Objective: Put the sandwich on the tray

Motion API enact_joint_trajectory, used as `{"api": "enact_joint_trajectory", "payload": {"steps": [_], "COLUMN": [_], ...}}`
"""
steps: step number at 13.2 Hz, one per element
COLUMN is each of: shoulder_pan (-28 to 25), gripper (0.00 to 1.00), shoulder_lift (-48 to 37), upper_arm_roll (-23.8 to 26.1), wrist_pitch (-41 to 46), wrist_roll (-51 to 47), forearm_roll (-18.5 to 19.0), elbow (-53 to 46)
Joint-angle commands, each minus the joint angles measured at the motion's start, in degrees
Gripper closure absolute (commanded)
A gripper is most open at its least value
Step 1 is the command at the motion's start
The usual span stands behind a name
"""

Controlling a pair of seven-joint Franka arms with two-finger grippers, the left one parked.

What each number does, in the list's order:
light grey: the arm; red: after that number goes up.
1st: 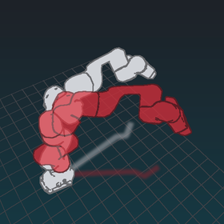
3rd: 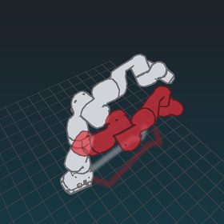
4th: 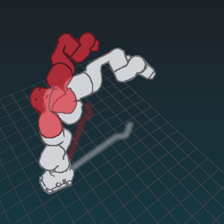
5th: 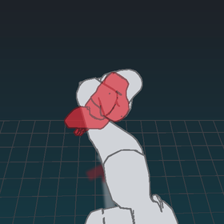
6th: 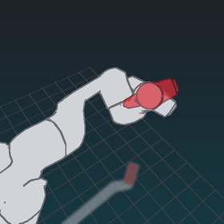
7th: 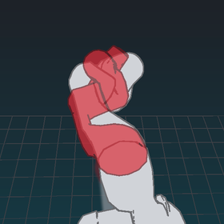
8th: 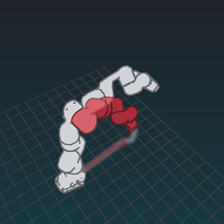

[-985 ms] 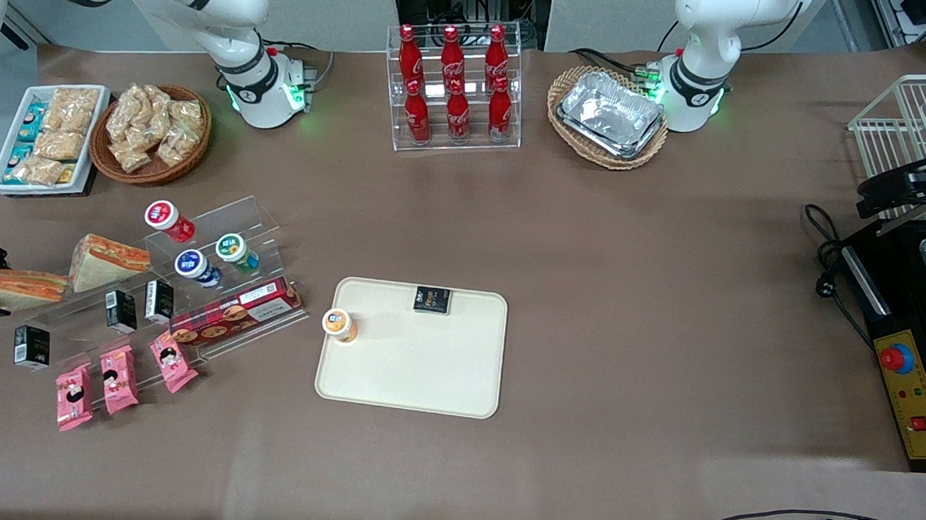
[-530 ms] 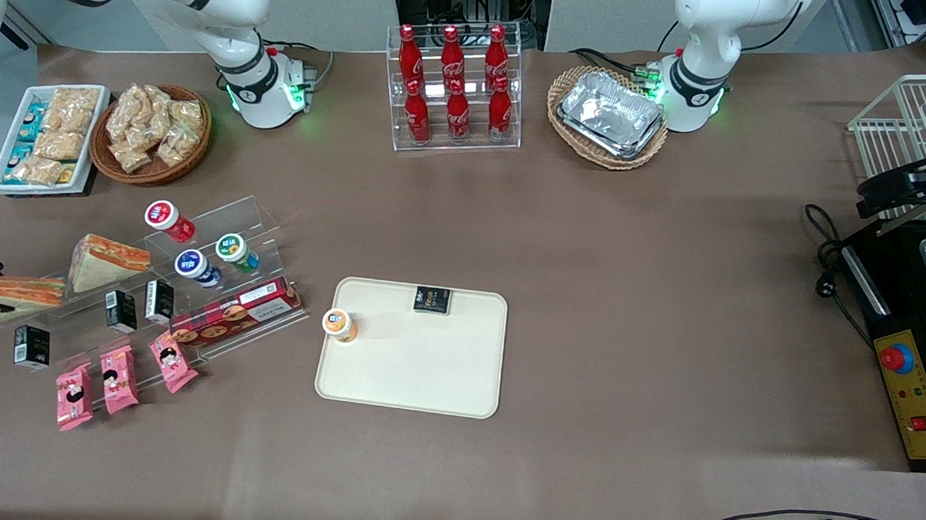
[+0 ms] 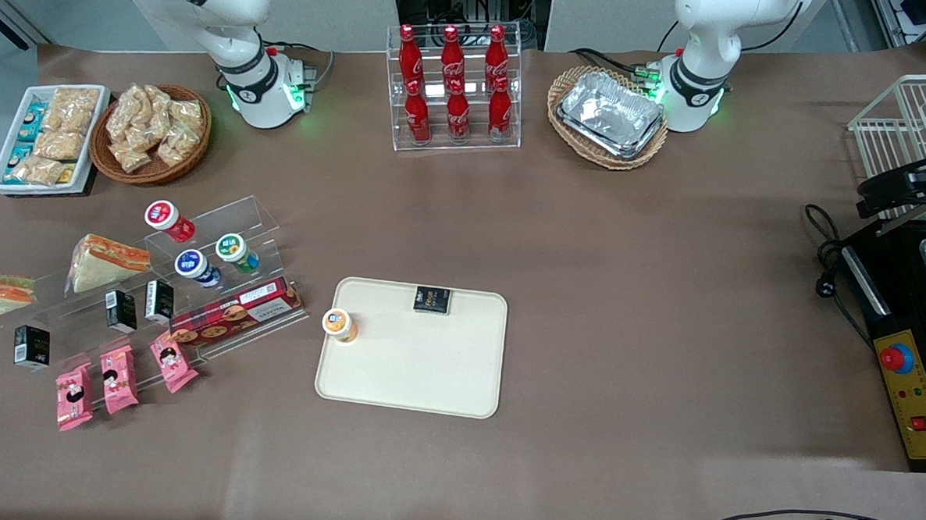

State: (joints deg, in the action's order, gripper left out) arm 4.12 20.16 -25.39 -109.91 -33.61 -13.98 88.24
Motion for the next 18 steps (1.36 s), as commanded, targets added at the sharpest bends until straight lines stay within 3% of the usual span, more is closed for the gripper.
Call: {"api": "enact_joint_trajectory", "payload": {"steps": [1, 4, 10, 18], "shoulder_pan": [-4.45, -9.63, -28.34, -44.97], "gripper": [0.85, 0.85, 0.85, 0.85], "shoulder_lift": [-1.43, -2.4, -3.02, 6.11], "upper_arm_roll": [-0.28, -0.1, -0.28, -0.28], "wrist_pitch": [4.88, 8.29, 7.6, -12.14], "wrist_roll": [-3.02, -14.61, -44.48, -77.37], "forearm_roll": [-1.05, -1.4, -0.88, -0.96], "elbow": [-2.55, -2.55, -2.63, -2.64]}}
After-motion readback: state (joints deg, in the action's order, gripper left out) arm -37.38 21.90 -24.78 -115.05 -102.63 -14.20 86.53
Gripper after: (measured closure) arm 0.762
